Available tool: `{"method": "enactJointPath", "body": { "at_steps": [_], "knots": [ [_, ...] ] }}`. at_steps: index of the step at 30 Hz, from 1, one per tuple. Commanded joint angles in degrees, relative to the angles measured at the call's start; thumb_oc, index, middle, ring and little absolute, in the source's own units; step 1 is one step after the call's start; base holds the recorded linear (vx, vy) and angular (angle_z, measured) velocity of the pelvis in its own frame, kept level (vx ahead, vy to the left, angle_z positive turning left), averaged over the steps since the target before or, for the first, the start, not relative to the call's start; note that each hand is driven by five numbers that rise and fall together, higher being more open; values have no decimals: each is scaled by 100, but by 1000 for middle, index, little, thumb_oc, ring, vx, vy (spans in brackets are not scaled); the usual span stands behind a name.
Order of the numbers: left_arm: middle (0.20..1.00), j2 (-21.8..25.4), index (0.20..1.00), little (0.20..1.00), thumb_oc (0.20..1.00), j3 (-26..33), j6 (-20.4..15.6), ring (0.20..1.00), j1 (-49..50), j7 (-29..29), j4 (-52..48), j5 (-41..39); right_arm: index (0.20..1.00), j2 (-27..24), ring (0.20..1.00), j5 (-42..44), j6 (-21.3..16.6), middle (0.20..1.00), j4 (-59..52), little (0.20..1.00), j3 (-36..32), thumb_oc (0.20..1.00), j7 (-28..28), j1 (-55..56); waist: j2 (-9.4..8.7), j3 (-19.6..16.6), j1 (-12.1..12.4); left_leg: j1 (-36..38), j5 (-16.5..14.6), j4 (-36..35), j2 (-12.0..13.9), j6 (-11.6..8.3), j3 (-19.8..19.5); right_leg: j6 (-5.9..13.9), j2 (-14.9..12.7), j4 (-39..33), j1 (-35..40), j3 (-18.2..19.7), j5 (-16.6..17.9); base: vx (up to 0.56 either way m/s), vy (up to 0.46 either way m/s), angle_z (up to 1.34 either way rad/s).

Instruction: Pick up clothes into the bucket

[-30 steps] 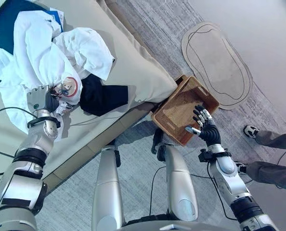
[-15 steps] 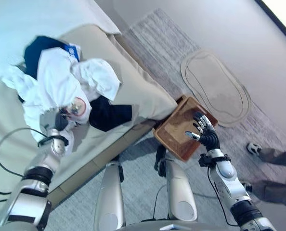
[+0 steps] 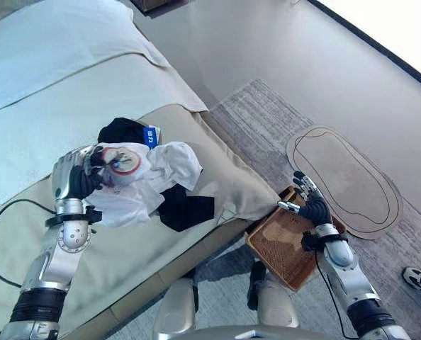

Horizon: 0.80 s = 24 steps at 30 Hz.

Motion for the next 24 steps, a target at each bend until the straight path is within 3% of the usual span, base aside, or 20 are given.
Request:
{"method": "enactJointPath", "body": {
  "at_steps": [1, 5, 12, 13, 17, 21, 24],
  "knots": [
    [200, 139, 200, 200, 200, 4, -521, 200, -394, -280, -538, -522, 1000, -294, 1000, -688, -209, 1000, -503, 1000, 220, 1000, 18, -211, -100, -376, 25, 10, 134, -362, 66, 23, 117, 273, -183, -560, 191, 154, 553, 36, -34, -9],
    [200, 81, 200, 200, 200, -600, -745, 200, -878, -837, -1070, -1176, 1000, -467, 1000, -632, -193, 1000, -965, 1000, 618, 1000, 384, -582, -40, -610, 4, 293, 288, -737, 42, -27, 164, 277, -145, -668, 393, 84, 557, 18, -31, -3],
    [200, -225, 200, 200, 200, -1234, -801, 200, -1159, -1569, -1440, -2289, 1000, -503, 1000, -449, -32, 1000, -1175, 1000, 1351, 1000, 1027, -1040, -17, -800, 41, 593, 188, -750, 45, 14, 227, 267, -133, -781, 662, 136, 557, 50, -23, -1],
    [200, -376, 200, 200, 200, -1440, -787, 200, -1196, -1759, -1489, -2634, 1000, -306, 1000, -454, 34, 1000, -954, 1000, 1569, 1000, 1024, -1166, -10, -864, 55, 656, 162, -752, 52, 20, 243, 263, -131, -825, 732, 152, 559, 58, -30, -2],
    [200, -472, 200, 200, 200, -1662, -737, 200, -1270, -1879, -1555, -2687, 1000, 67, 1000, -374, 80, 1000, -689, 1000, 1858, 1000, 979, -1378, -8, -930, 64, 730, 146, -771, 67, 15, 262, 251, -101, -908, 818, 153, 568, 10, -6, 0],
    [200, -570, 200, 200, 200, -1982, -716, 200, -1351, -2065, -1697, -2966, 1000, 654, 1000, 605, 227, 1000, -155, 1000, 2178, 1000, 1137, -1588, -13, -1006, 91, 791, 144, -795, 89, 5, 281, 228, -66, -1010, 890, 163, 592, 8, -9, -2],
    [200, -614, 200, 200, 200, -2166, -683, 200, -1412, -2167, -1757, -3076, 1000, 826, 1000, 1017, 283, 1000, -77, 1000, 2396, 1000, 1267, -1770, -36, -1032, 107, 829, 133, -795, 104, 5, 303, 217, -41, -1047, 920, 187, 607, 0, 0, 0]
  ]
}}
